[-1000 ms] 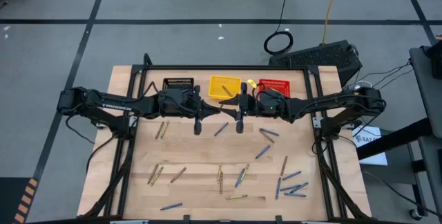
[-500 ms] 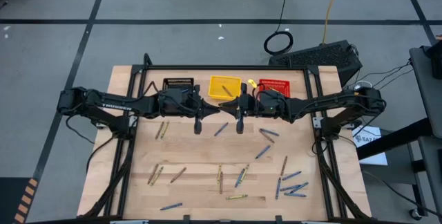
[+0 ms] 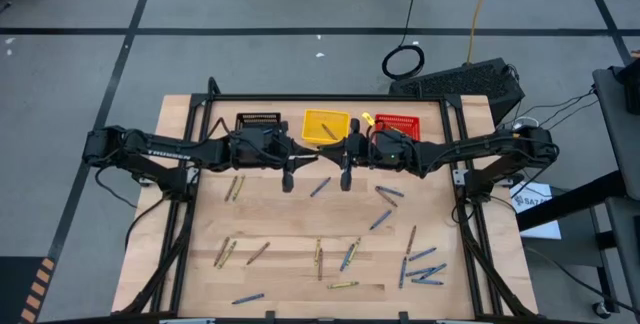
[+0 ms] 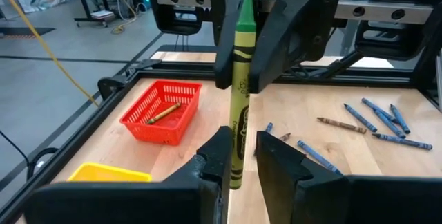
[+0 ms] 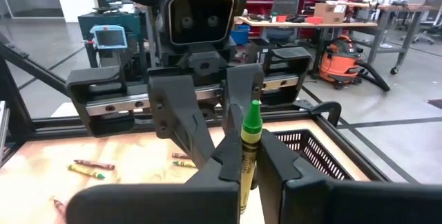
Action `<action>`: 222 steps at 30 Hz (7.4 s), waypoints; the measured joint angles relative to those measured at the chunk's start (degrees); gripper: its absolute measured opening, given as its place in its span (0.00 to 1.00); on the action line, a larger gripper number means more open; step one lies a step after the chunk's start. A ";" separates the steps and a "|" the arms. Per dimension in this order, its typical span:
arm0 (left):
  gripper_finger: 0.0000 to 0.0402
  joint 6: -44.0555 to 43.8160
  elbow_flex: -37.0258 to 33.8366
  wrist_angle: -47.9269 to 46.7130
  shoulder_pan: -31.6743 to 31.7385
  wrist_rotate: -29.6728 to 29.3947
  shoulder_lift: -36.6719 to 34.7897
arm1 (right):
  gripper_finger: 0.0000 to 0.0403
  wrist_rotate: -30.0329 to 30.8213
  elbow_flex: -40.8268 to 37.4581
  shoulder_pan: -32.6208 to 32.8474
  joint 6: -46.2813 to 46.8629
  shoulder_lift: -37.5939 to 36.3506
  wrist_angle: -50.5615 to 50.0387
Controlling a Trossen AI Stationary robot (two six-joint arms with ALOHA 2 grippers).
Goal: Sort crayons
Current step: Put the green crayon into the red bin, then put the blue crayon into the black bin
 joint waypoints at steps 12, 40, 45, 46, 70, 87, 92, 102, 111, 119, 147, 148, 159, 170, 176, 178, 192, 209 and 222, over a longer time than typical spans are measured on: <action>0.16 -0.05 0.00 -10.92 0.02 -7.00 0.00 | 0.00 9.49 0.00 -1.54 1.57 0.00 -8.38; 0.16 -3.08 0.00 -34.72 0.00 -7.23 0.00 | 0.00 9.25 0.00 -18.92 9.35 -0.02 -31.84; 0.16 -3.06 0.00 -34.85 0.00 -7.23 0.00 | 0.00 9.25 0.00 -21.71 10.13 -0.02 -35.54; 0.16 -3.06 0.00 -35.01 0.00 -7.23 0.00 | 0.00 9.31 0.00 -22.20 10.38 -0.02 -36.30; 0.16 -3.15 -0.04 -37.12 0.00 -7.23 0.00 | 0.00 13.42 0.02 -26.49 14.15 -11.65 -56.34; 0.16 -3.08 -0.04 -37.23 0.04 -7.34 0.00 | 0.00 8.83 0.00 -29.27 8.02 -4.08 -65.34; 0.16 -3.08 -0.04 -37.20 0.02 -7.41 0.00 | 0.00 8.87 0.00 -29.27 5.81 -2.06 -65.24; 0.16 -3.04 -0.04 -37.09 0.02 -7.46 0.00 | 0.01 5.87 0.00 -29.33 5.57 1.43 -66.67; 0.16 -2.97 -0.04 -37.09 0.02 -7.48 0.00 | 0.01 9.84 0.01 -29.33 5.38 1.97 -65.78; 0.16 -2.95 -0.04 -37.09 0.02 -7.48 0.00 | 0.15 10.51 0.01 -29.33 5.16 1.97 -65.80; 0.16 -4.56 -0.04 -31.76 0.02 -6.23 0.00 | 0.21 15.04 7.68 -25.67 6.22 1.03 -69.15; 0.16 -4.54 -0.04 -31.78 0.02 -5.27 0.00 | 0.21 15.04 8.65 -25.29 6.23 1.03 -69.73; 0.16 -4.54 -0.04 -31.91 0.02 2.73 -0.02 | 0.21 15.23 11.74 -22.83 5.81 1.03 -69.86; 0.21 -4.20 -0.04 -29.95 0.01 1.19 0.00 | 0.22 15.37 11.74 -22.82 5.84 1.03 -70.56; 0.21 -4.48 -0.04 -29.52 0.01 -0.22 -0.02 | 0.22 15.32 11.74 -22.82 6.36 1.03 -70.56; 0.21 -4.59 -0.04 -29.37 0.00 -0.22 -0.02 | 0.22 15.32 11.74 -22.82 6.36 1.03 -70.54; 0.22 -4.50 -0.04 -29.34 0.00 -1.77 -0.02 | 0.22 15.23 11.74 -22.82 6.27 1.05 -70.11; 0.22 -4.58 -0.04 -28.87 0.02 -16.74 -0.02 | 0.22 15.00 11.74 -22.82 5.55 1.05 -69.21; 0.22 -4.52 -0.04 -28.11 0.04 -16.68 -0.02 | 0.21 14.99 11.74 -22.82 4.74 1.05 -69.21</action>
